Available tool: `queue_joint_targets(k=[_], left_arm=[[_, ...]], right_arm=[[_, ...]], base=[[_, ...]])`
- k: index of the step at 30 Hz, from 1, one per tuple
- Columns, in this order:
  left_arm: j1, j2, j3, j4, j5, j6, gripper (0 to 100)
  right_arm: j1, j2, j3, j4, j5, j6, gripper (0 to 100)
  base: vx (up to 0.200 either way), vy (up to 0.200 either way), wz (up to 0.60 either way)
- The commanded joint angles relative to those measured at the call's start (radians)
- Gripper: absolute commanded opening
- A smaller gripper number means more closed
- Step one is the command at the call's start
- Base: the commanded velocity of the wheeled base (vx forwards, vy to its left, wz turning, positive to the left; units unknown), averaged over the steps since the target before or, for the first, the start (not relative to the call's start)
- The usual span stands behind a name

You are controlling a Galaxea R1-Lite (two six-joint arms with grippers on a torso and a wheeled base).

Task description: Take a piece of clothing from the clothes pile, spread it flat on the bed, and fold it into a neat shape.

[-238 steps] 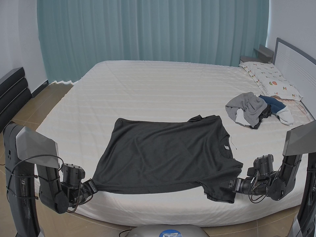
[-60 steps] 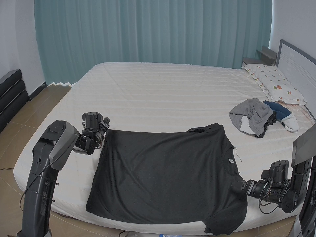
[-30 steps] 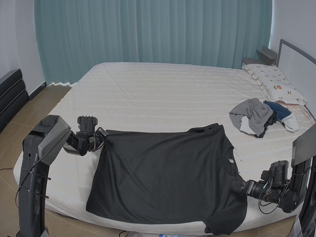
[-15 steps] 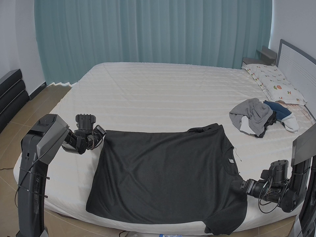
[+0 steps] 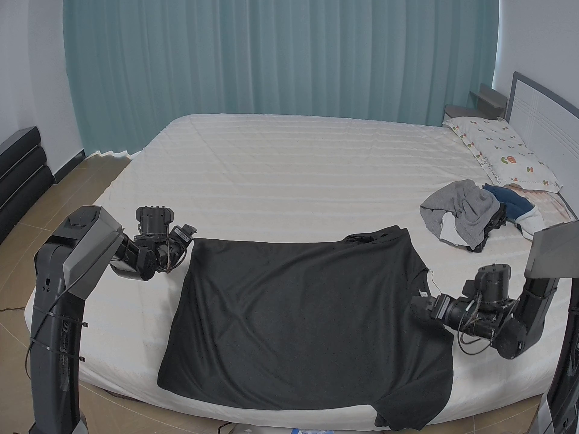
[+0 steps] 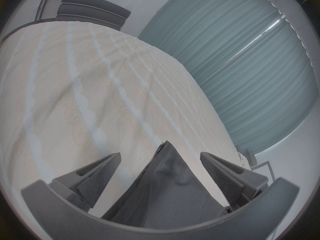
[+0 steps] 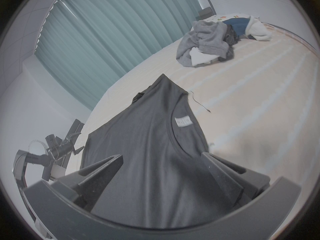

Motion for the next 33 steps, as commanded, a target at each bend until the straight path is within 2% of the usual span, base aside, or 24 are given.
queue_joint_targets(k=[1,2,5,6,7,10,15,19,22,24,25,33], left_arm=[[0.009,-0.041,0.049,-0.001,-0.020,-0.041,100],[0.009,-0.041,0.050,0.001,-0.023,-0.042,100],[0.007,-0.037,0.060,0.002,-0.026,-0.053,100],[0.007,-0.037,0.060,0.002,-0.026,-0.055,100],[0.007,-0.037,0.060,0.004,-0.026,-0.058,100],[0.006,-0.034,0.060,0.002,-0.026,-0.058,100],[0.004,-0.031,0.061,0.005,-0.026,-0.056,100],[0.003,-0.031,0.061,0.005,-0.024,-0.056,100],[0.003,-0.031,0.061,0.005,-0.024,-0.056,100],[0.003,-0.031,0.061,0.005,-0.024,-0.056,100],[0.003,-0.031,0.061,0.007,-0.024,-0.055,100],[0.001,-0.031,0.061,0.007,-0.023,-0.055,100]], right_arm=[[-0.010,0.097,-0.436,0.302,-0.009,0.001,100],[-0.010,0.097,-0.436,0.302,-0.009,0.001,100],[-0.019,0.160,-0.651,0.481,-0.018,-0.013,100],[-0.019,0.166,-0.667,0.495,-0.019,-0.013,100],[-0.024,0.193,-0.772,0.576,-0.025,-0.013,100],[-0.035,0.249,-0.943,0.695,-0.052,-0.012,100],[-0.059,0.335,-1.132,0.800,-0.110,-0.013,100],[-0.065,0.362,-1.229,0.868,-0.111,-0.013,100],[-0.064,0.422,-1.378,0.977,-0.130,-0.004,100],[-0.064,0.422,-1.378,0.977,-0.130,-0.004,100],[-0.059,0.465,-1.456,1.018,-0.164,0.004,100],[-0.041,0.543,-1.546,1.024,-0.167,0.085,100]], base=[[0.000,0.000,0.00],[0.000,0.000,0.00],[0.000,0.000,0.00],[0.000,0.000,0.00],[0.000,0.000,0.00],[0.000,0.000,0.00],[0.000,0.000,0.00],[0.000,0.000,0.00],[0.000,0.000,0.00],[0.000,0.000,0.00],[0.000,0.000,0.00],[0.000,0.000,0.00]])
